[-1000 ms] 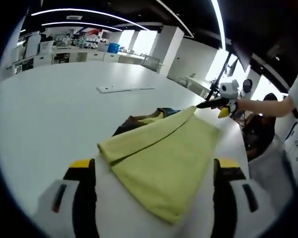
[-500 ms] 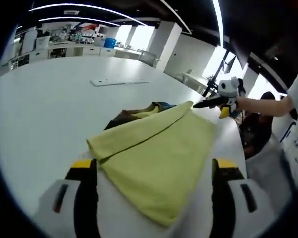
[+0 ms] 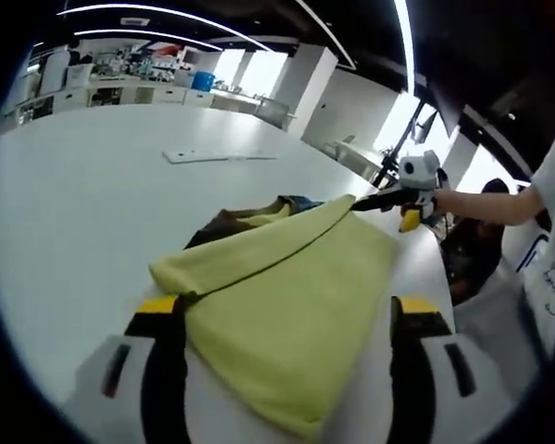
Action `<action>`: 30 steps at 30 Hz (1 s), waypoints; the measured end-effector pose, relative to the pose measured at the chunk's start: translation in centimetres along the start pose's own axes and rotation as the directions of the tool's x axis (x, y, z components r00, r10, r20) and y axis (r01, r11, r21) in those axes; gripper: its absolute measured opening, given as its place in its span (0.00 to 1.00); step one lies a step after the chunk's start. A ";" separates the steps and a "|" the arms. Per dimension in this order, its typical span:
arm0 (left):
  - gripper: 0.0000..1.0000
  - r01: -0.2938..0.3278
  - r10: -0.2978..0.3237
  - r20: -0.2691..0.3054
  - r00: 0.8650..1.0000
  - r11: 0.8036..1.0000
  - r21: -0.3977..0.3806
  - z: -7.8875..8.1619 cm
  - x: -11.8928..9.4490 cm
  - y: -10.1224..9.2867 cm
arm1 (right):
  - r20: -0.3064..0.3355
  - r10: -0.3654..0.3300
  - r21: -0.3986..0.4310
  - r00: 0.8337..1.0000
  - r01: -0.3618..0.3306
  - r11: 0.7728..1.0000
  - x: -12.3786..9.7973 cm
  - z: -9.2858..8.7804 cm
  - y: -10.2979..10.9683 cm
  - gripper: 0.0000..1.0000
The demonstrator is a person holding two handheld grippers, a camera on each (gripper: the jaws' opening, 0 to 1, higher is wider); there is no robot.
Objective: Fold the garment on the visible template until the final outline fits inside the template.
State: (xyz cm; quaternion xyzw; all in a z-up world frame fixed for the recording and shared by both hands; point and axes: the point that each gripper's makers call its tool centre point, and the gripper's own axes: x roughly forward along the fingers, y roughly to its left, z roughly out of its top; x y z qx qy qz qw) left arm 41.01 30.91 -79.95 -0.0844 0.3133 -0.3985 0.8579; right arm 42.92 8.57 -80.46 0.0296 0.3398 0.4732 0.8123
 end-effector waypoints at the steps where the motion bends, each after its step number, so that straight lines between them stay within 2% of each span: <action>1: 0.88 -0.001 0.001 0.008 1.000 1.000 -0.004 0.2 0.1 0.1 | 0.002 -0.001 0.004 1.000 0.001 1.000 0.1 0.1 -0.3 0.89; 11: 0.86 -0.012 0.012 0.068 0.998 1.000 -0.009 2.5 0.4 2.5 | 0.035 -0.019 0.013 0.999 0.018 1.000 1.1 1.9 -1.9 0.88; 17: 0.86 -0.040 0.042 0.093 0.995 0.999 -0.023 3.7 0.9 4.4 | 0.036 -0.044 0.020 0.998 0.043 0.999 1.2 2.1 -2.7 0.86; 21: 0.88 -0.045 0.049 0.112 0.993 0.998 -0.034 4.6 1.0 4.3 | 0.040 -0.060 0.040 0.997 0.058 0.998 1.3 2.2 -3.6 0.83; 23: 0.88 -0.051 0.054 0.117 0.992 0.998 -0.031 4.8 1.0 3.9 | 0.047 -0.065 0.055 0.997 0.062 0.997 1.4 2.2 -3.8 0.83; 26: 0.87 -0.049 0.054 0.124 0.991 0.998 -0.038 4.9 0.5 4.4 | 0.046 -0.067 0.061 0.997 0.064 0.996 1.5 2.2 -3.9 0.83; 30: 0.86 -0.050 0.051 0.080 0.995 0.999 -0.021 3.7 -0.4 5.0 | 0.040 -0.063 0.058 0.997 0.060 0.997 1.6 2.1 -4.0 0.83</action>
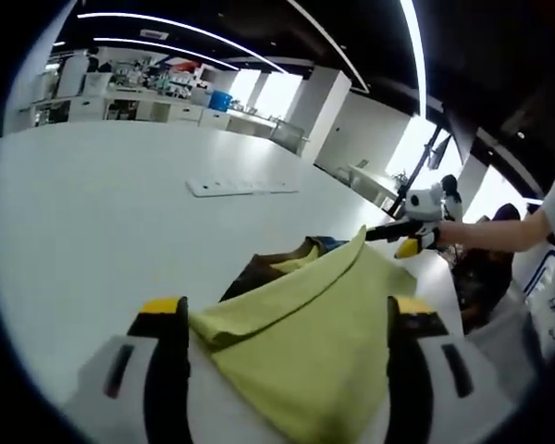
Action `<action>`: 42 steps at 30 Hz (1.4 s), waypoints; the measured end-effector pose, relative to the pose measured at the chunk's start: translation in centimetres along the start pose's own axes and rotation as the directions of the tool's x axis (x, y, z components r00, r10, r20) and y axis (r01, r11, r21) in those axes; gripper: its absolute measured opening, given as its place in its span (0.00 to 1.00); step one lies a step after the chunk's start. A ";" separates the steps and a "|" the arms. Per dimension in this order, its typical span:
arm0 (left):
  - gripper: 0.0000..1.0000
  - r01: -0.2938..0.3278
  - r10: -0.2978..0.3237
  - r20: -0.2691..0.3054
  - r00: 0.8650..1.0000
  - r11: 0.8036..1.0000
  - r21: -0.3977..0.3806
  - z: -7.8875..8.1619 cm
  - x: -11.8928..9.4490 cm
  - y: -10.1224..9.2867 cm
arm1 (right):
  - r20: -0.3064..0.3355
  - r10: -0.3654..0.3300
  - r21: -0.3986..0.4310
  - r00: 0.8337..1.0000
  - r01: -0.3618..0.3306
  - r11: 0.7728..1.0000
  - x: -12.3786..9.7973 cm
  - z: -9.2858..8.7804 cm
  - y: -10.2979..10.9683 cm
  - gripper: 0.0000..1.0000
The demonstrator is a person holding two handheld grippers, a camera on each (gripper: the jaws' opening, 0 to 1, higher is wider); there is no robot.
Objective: Fold the garment on the visible template until the final outline fits inside the template.
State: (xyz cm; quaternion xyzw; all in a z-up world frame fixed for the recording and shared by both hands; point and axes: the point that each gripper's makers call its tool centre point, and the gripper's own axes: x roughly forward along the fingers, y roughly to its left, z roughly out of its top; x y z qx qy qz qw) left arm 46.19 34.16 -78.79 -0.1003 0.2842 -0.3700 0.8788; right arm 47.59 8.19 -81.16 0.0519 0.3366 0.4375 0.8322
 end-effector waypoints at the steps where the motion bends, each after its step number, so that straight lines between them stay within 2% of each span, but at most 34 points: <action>1: 0.86 0.001 -0.001 -0.009 1.000 1.000 0.007 -0.3 -0.3 0.0 | 0.000 0.001 0.003 1.000 -0.001 1.000 0.0 0.0 0.0 0.83; 7: 0.85 -0.002 0.001 -0.049 0.999 1.000 -0.008 -1.6 -0.8 -0.5 | 0.001 0.003 0.002 1.000 -0.003 1.000 0.1 0.0 0.0 0.83; 13: 0.84 0.032 -0.032 -0.078 0.996 0.999 -0.005 -2.4 0.0 -2.5 | 0.002 0.003 0.006 1.000 -0.003 1.000 0.0 0.1 -0.1 0.83; 21: 0.83 0.058 -0.060 -0.078 0.995 0.998 -0.035 -2.5 1.1 -3.3 | -0.002 0.007 0.010 1.000 -0.007 1.000 0.0 -0.2 -0.2 0.82; 25: 0.83 0.061 -0.063 -0.074 0.995 0.998 -0.032 -2.3 1.7 -2.7 | 0.002 0.008 0.013 1.000 -0.008 1.000 0.1 -0.1 -0.3 0.82; 31: 0.83 0.036 -0.038 -0.028 0.999 0.998 -0.045 -1.3 2.4 -2.2 | -0.003 -0.001 0.019 1.000 0.001 1.000 0.3 -0.2 -0.7 0.81; 34: 0.83 0.018 -0.020 -0.027 0.999 0.997 -0.077 -1.3 2.7 -1.4 | 0.002 -0.007 0.025 1.000 0.007 1.000 0.4 -0.1 -1.0 0.80; 42: 0.81 -0.007 0.005 -0.015 1.000 0.995 -0.102 -1.1 3.0 0.2 | 0.023 -0.019 0.040 1.000 0.018 0.999 0.6 0.3 -1.3 0.80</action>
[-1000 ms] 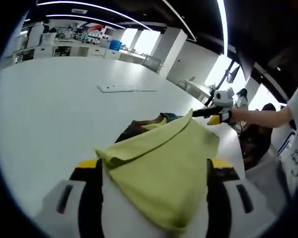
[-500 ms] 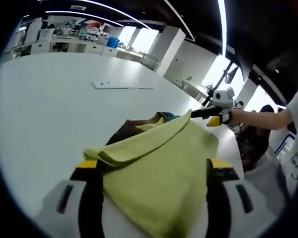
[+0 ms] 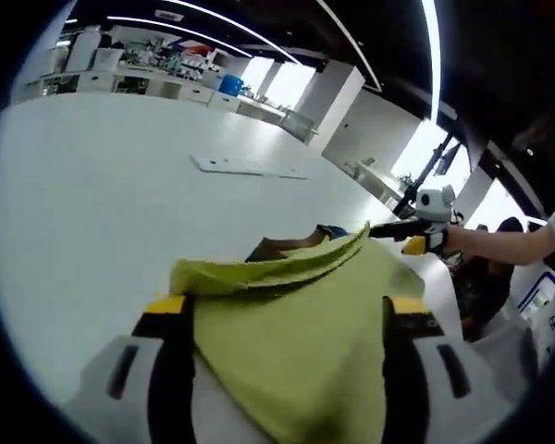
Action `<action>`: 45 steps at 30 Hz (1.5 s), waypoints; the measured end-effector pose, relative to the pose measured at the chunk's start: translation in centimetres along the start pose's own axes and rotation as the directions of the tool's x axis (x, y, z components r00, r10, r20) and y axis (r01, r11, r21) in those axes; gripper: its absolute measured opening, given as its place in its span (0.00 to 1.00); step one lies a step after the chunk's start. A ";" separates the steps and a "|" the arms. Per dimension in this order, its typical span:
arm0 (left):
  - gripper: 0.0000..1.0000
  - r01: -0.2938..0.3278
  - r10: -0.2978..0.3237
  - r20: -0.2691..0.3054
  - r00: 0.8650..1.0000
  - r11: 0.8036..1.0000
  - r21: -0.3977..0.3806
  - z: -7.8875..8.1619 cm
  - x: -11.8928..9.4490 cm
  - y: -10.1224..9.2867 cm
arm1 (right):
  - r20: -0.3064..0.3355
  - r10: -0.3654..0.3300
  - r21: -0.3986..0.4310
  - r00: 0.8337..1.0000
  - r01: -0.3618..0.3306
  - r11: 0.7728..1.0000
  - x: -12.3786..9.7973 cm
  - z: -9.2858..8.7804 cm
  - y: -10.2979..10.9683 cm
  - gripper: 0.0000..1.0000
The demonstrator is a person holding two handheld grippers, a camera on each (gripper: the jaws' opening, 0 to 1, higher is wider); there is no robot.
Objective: Fold the garment on the visible template until the final outline fits inside the template.
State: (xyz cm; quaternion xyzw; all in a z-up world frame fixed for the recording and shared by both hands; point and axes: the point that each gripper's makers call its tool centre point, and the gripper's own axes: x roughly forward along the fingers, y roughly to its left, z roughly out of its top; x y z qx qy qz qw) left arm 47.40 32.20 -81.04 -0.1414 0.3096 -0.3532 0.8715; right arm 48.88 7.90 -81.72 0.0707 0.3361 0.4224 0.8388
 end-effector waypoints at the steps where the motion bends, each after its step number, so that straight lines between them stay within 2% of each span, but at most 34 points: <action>1: 0.82 0.001 -0.001 0.004 1.000 1.000 -0.004 0.1 0.0 0.1 | 0.000 0.001 0.000 1.000 -0.001 1.000 0.0 0.0 0.0 0.80; 12: 0.82 0.006 -0.006 0.000 1.000 1.000 0.007 0.0 0.1 -0.1 | -0.006 0.001 -0.010 1.000 -0.001 1.000 0.0 -0.1 -0.1 0.81; 17: 0.82 0.007 -0.007 0.001 1.000 1.000 0.021 0.2 -0.5 -0.1 | 0.003 0.002 -0.026 1.000 -0.002 1.000 -0.4 0.2 0.5 0.83; 19: 0.82 0.006 -0.006 -0.002 1.000 1.000 0.029 0.1 -0.8 -0.7 | 0.002 0.001 -0.026 1.000 -0.001 1.000 -0.4 0.2 0.4 0.83; 20: 0.82 0.008 -0.008 -0.006 1.000 0.999 0.034 0.1 -1.0 -0.3 | 0.005 -0.002 -0.028 1.000 0.002 1.000 -0.5 0.1 0.3 0.83; 23: 0.83 0.011 -0.010 -0.017 1.000 0.999 0.051 -0.2 -1.4 -0.5 | 0.007 -0.007 -0.024 1.000 0.007 1.000 -1.0 0.0 0.3 0.83; 28: 0.83 0.012 -0.009 -0.033 0.999 0.997 0.076 -1.0 -2.3 -2.2 | 0.007 -0.019 -0.025 1.000 0.019 0.999 -2.0 -0.5 0.6 0.82; 39: 0.81 0.000 0.002 -0.026 1.000 0.997 0.080 -2.1 -4.4 -4.1 | 0.013 -0.042 -0.022 0.999 0.042 0.999 -4.5 -1.1 1.5 0.82; 45: 0.80 -0.014 0.015 -0.019 1.000 0.996 0.087 -2.2 -5.9 -4.0 | 0.014 -0.046 -0.024 0.999 0.046 0.999 -5.6 -1.5 2.0 0.81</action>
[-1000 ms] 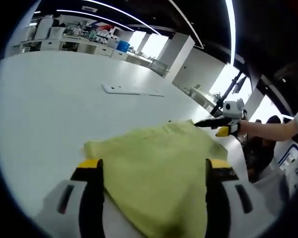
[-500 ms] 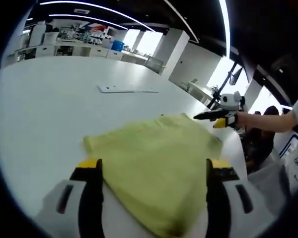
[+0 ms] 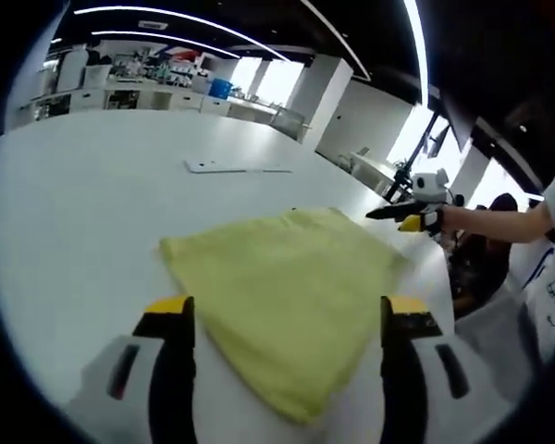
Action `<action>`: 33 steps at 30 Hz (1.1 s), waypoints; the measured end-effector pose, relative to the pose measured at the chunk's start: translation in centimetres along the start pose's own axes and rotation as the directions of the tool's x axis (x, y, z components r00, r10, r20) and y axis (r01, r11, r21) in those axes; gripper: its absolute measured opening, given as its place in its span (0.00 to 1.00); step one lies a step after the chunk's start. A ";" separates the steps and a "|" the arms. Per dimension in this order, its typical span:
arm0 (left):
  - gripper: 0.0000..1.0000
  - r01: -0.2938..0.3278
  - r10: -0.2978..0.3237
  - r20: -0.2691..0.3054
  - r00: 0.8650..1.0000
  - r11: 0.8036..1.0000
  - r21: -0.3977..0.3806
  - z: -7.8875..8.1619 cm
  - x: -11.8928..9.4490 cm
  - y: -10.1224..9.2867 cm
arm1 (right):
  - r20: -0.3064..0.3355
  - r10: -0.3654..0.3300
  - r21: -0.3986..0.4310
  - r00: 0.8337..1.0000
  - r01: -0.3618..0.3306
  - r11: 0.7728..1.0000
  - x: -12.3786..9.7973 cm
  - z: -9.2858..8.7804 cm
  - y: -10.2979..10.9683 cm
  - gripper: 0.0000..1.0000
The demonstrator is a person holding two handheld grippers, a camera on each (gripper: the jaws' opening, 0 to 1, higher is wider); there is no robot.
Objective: Fold the garment on the visible template until the final outline fits inside the template.
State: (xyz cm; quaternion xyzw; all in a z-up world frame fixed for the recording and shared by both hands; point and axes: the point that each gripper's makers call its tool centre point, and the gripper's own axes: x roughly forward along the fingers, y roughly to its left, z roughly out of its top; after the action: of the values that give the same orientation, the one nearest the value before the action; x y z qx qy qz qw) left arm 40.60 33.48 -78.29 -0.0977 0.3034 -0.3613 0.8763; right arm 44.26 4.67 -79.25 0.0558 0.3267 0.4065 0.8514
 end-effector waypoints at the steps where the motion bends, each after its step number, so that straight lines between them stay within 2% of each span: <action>1: 0.79 -0.002 0.002 0.001 1.000 1.000 0.000 -0.1 -0.3 -0.1 | -0.002 -0.002 -0.002 1.000 0.002 1.000 -0.4 -0.1 0.2 0.81; 15: 0.74 -0.021 0.021 0.003 1.000 1.000 0.007 -1.6 -3.2 -2.3 | -0.006 -0.023 -0.020 1.000 0.023 1.000 -3.1 -1.2 1.1 0.80; 22: 0.71 -0.030 0.030 -0.002 1.000 1.000 0.007 -2.7 -4.4 -3.1 | -0.009 -0.025 -0.013 1.000 0.025 1.000 -3.7 -1.9 1.4 0.79; 33: 0.58 -0.035 0.035 -0.036 0.999 0.999 0.001 -5.1 -5.1 -2.3 | -0.015 -0.032 0.004 0.999 0.032 0.999 -4.4 -3.1 1.3 0.77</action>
State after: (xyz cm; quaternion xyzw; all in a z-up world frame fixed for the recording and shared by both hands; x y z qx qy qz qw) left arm 33.36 35.60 -79.06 -0.0859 0.3206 -0.3478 0.8768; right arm 39.53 1.76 -79.00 0.0494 0.3348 0.3927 0.8552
